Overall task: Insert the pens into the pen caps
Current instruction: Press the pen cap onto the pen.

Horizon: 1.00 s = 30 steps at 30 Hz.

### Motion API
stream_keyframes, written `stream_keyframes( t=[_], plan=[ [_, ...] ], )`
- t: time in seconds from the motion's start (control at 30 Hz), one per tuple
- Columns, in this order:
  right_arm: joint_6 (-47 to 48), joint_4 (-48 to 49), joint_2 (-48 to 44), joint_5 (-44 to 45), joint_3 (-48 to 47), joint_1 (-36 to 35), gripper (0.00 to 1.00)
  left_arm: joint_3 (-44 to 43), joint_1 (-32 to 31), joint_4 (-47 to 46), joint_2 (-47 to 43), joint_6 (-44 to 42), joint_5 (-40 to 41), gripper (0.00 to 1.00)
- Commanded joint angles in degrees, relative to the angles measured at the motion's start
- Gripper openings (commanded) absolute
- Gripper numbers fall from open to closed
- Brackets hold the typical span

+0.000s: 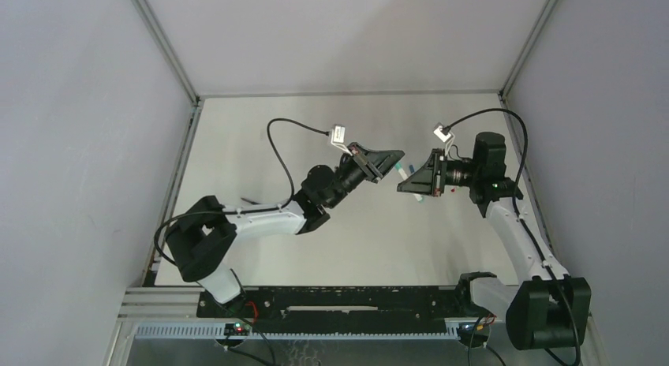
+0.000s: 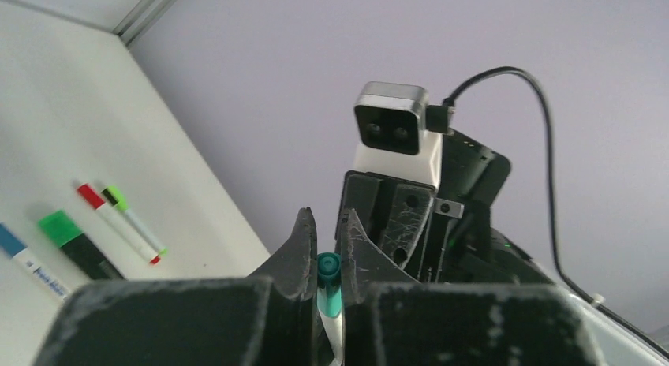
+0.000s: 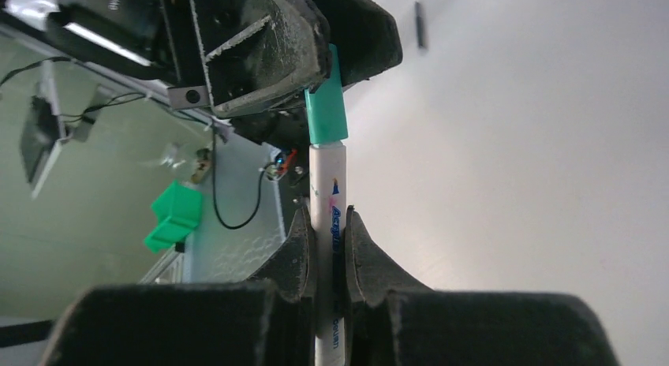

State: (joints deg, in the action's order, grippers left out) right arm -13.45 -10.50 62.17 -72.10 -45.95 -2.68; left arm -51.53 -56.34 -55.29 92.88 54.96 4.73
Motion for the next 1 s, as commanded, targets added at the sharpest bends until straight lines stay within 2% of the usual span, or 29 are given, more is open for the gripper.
stream_keyframes(
  t=[0.0,0.03,0.13,0.17,0.23,0.3,0.5,0.57,0.63,0.77,0.9,0.97],
  plan=[
    [-12.60,28.65,1.25,2.40,-2.39,0.87,0.00,2.18,-11.65,5.50,4.23,0.25,-29.85,0.00],
    [-9.68,26.76,0.82,3.67,-2.54,0.76,0.00,1.29,-11.86,7.21,4.57,-0.39,-30.25,0.00],
    [9.53,6.01,-1.87,13.98,-8.23,-1.98,0.00,-2.54,-13.15,18.85,5.77,-4.41,-30.44,0.00],
    [12.68,3.40,-2.24,17.26,-8.99,-2.66,0.00,-4.30,-13.60,24.33,6.21,-6.27,-30.45,0.00],
    [15.31,0.91,-2.37,22.37,-10.46,-2.93,0.00,-8.16,-14.32,35.59,7.18,-9.89,-29.02,0.00],
    [15.99,0.32,-2.49,26.26,-10.99,-3.00,0.00,-9.84,-14.58,40.46,8.05,-10.04,-27.32,0.00],
    [14.50,2.10,-1.95,32.71,-11.12,-3.00,0.00,-12.57,-14.97,38.36,10.96,-4.21,-27.42,0.00],
    [12.77,3.78,-1.32,31.51,-11.59,-1.87,0.00,-12.32,-15.26,35.80,10.87,-3.15,-28.50,0.00],
    [6.21,7.77,0.35,24.75,-11.43,1.13,0.00,-10.91,-15.38,30.93,10.29,-2.75,-30.01,0.00],
    [-9.65,22.79,2.85,13.42,-8.19,5.65,0.00,-6.45,-15.48,23.14,8.61,-2.44,-31.60,0.00],
    [-24.21,38.32,5.07,8.77,-4.44,7.04,0.00,-4.41,-15.72,14.54,8.65,-0.28,-32.55,0.00],
    [-26.87,42.04,5.74,8.10,-3.97,7.16,0.00,-4.06,-15.82,11.45,8.97,0.59,-32.40,0.00]
  ],
)
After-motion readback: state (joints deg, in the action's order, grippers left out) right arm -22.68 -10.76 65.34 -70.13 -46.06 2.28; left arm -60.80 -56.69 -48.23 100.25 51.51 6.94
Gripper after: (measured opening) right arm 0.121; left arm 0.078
